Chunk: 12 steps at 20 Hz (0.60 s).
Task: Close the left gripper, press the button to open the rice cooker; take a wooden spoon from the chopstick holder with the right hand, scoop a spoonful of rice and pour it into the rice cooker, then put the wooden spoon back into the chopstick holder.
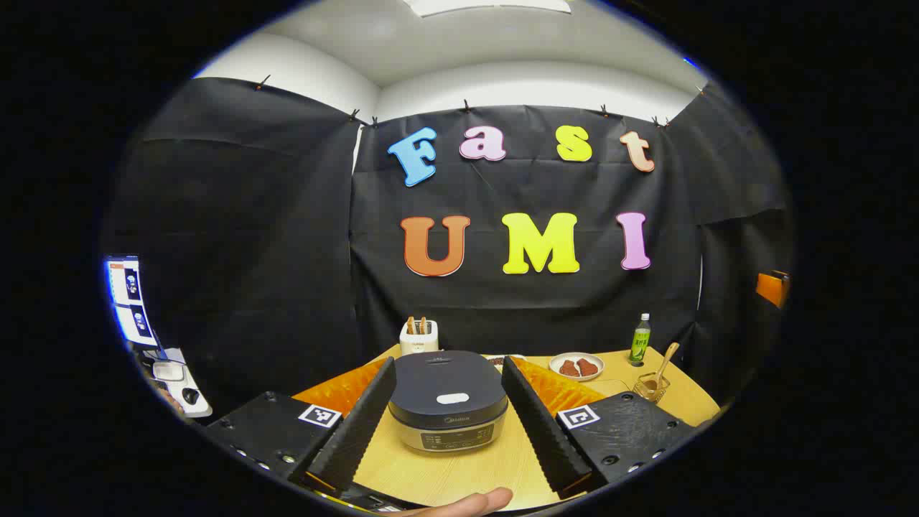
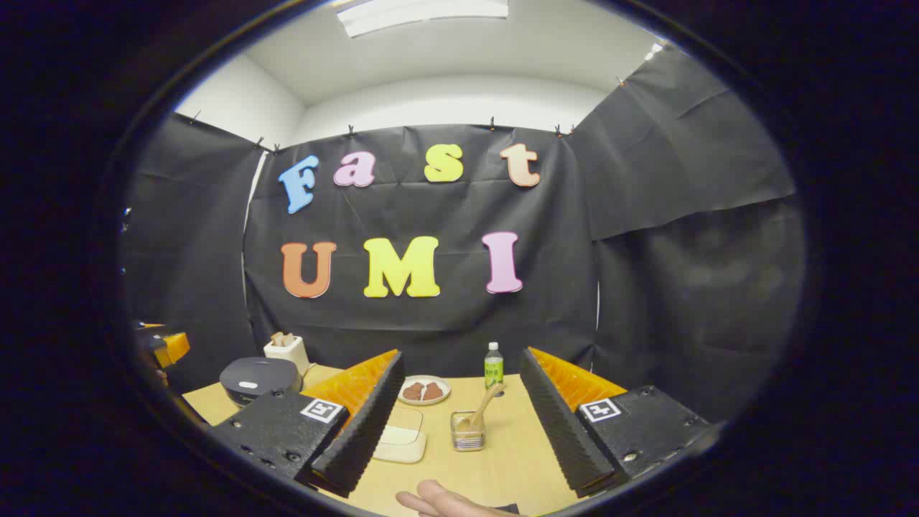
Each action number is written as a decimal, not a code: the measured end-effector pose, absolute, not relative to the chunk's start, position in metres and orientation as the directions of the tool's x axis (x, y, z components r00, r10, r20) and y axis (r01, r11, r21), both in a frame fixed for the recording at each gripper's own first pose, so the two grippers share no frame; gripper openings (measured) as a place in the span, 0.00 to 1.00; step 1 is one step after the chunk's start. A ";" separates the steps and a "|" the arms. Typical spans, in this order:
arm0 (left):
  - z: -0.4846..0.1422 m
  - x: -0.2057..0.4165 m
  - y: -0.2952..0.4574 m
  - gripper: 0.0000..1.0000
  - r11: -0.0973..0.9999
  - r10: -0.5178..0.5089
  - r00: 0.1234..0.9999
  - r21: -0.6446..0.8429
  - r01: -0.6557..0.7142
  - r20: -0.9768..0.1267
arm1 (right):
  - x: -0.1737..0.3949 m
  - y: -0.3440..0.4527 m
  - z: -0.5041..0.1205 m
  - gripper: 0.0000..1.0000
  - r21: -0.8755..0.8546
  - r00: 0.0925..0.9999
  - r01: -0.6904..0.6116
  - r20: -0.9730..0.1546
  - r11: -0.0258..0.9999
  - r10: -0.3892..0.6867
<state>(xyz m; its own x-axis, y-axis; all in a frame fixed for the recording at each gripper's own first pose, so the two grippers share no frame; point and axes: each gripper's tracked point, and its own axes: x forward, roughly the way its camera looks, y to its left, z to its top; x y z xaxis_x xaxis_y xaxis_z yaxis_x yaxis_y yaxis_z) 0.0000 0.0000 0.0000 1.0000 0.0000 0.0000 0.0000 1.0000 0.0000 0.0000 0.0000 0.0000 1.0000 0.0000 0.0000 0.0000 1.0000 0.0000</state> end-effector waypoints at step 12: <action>0.009 0.009 -0.029 0.94 0.998 -0.063 0.998 0.001 0.063 0.006 | -0.007 -0.024 0.001 1.00 -0.011 1.000 0.007 0.025 1.000 -0.007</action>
